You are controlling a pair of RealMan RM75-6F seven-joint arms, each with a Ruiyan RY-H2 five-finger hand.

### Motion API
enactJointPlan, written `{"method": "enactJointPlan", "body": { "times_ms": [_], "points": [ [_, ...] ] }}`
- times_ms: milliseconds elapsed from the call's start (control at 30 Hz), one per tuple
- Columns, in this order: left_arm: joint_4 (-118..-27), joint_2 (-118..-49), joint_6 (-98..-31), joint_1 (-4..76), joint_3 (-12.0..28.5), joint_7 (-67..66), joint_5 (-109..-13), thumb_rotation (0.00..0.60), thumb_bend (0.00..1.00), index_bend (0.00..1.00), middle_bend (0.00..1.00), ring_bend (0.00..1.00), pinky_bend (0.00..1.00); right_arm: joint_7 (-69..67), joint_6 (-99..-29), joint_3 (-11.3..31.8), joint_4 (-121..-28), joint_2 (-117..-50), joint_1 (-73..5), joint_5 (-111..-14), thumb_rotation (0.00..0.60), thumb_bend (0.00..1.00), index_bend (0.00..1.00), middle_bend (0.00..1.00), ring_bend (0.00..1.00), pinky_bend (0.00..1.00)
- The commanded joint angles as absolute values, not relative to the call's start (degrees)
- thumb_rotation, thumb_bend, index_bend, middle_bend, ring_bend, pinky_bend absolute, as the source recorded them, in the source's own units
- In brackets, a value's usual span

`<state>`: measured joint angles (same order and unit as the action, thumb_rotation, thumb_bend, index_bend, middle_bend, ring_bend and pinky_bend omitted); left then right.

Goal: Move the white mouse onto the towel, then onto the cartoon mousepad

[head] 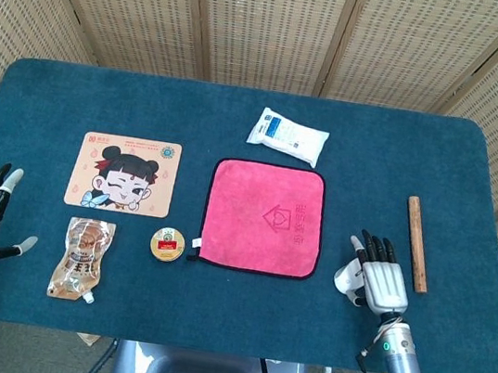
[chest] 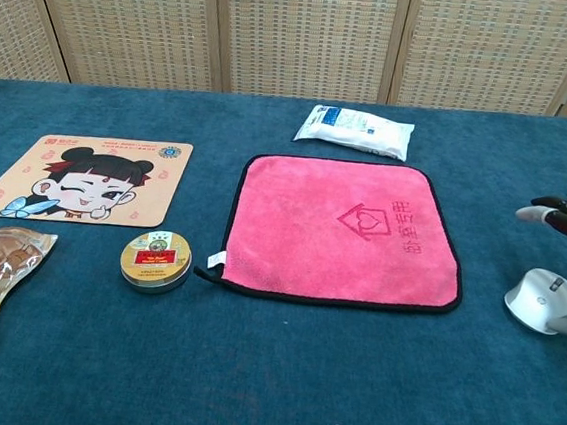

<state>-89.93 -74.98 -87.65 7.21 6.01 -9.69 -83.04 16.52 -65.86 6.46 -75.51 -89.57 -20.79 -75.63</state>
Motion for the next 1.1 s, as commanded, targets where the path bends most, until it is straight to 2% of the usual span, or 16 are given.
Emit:
{"method": "enactJointPlan", "body": {
  "times_ms": [33, 633, 900, 1100],
  "points": [
    [-89.90, -74.97, -87.57, 7.24, 5.97, -9.64, -83.07, 0.600, 0.00, 0.00, 0.00, 0.00, 0.00, 16.64, -65.46, 6.69, -75.35, -89.97, -21.25, -75.37, 0.600, 0.05, 0.00, 0.00, 0.00, 0.00],
    [-89.76, -74.83, -87.09, 7.41, 6.02, -9.02, -82.80, 0.600, 0.00, 0.00, 0.00, 0.00, 0.00, 20.30, -65.91, 7.11, -77.37, -89.31, -22.27, -74.03, 0.600, 0.05, 0.01, 0.00, 0.00, 0.00],
    [-90.35, -74.54, -87.67, 7.20, 5.70, -8.88, -83.60, 0.600, 0.00, 0.00, 0.00, 0.00, 0.00, 28.72, -64.31, 7.42, -85.45, -83.76, -22.52, -68.94, 0.600, 0.05, 0.13, 0.00, 0.00, 0.00],
    [-90.46, -74.54, -87.86, 7.14, 5.53, -8.95, -84.00, 0.600, 0.00, 0.00, 0.00, 0.00, 0.00, 33.30, -62.92, 7.46, -88.83, -81.83, -23.52, -65.44, 0.600, 0.08, 0.17, 0.00, 0.00, 0.00]
  ]
}}
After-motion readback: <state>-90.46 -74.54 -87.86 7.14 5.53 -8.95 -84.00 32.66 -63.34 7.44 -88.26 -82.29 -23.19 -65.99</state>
